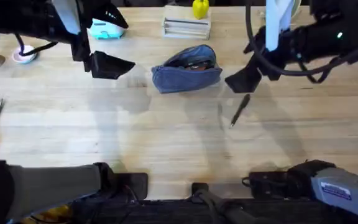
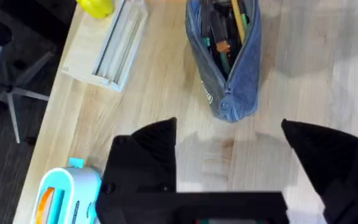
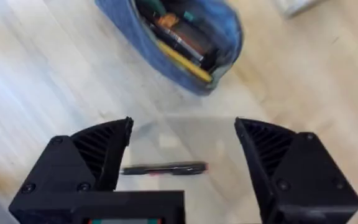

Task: Unzip the bag, pick up the pens from the table one at a time and place them inside, then zip the bag closed.

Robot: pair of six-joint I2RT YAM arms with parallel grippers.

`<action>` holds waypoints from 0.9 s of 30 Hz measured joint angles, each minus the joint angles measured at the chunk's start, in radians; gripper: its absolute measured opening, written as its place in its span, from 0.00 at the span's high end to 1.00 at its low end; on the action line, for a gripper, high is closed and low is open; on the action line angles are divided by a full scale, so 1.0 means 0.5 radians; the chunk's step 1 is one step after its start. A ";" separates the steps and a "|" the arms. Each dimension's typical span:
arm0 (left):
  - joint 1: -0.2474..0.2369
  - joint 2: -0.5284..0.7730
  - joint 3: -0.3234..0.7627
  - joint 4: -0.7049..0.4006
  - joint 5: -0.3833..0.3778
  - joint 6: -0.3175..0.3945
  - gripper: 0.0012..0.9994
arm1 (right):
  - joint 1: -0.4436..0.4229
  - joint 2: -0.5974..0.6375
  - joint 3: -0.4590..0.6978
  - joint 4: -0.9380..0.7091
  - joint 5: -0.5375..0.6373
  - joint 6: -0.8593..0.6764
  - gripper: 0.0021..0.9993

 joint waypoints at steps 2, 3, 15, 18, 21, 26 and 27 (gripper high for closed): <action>0.000 0.000 0.000 0.000 0.000 0.000 0.01 | 0.000 -0.034 -0.127 0.080 0.019 0.143 0.01; 0.000 0.000 0.000 0.000 0.000 0.000 0.01 | 0.000 -0.075 -0.284 0.179 0.117 0.434 0.01; 0.000 0.001 0.000 0.000 0.000 0.000 0.01 | 0.000 -0.080 -0.471 0.092 0.635 1.680 0.01; 0.000 0.000 0.000 0.000 0.000 0.000 0.01 | 0.000 -0.079 -0.471 0.091 0.636 1.770 0.01; 0.000 0.000 0.000 0.000 0.000 0.000 0.01 | 0.000 -0.080 -0.471 0.095 0.591 1.816 0.01; 0.000 0.000 0.000 0.000 0.000 0.000 0.01 | 0.002 -0.080 -0.471 0.108 0.525 1.875 0.01; 0.000 0.000 0.000 0.000 0.000 0.000 0.01 | 0.006 -0.079 -0.471 0.102 0.525 1.898 0.01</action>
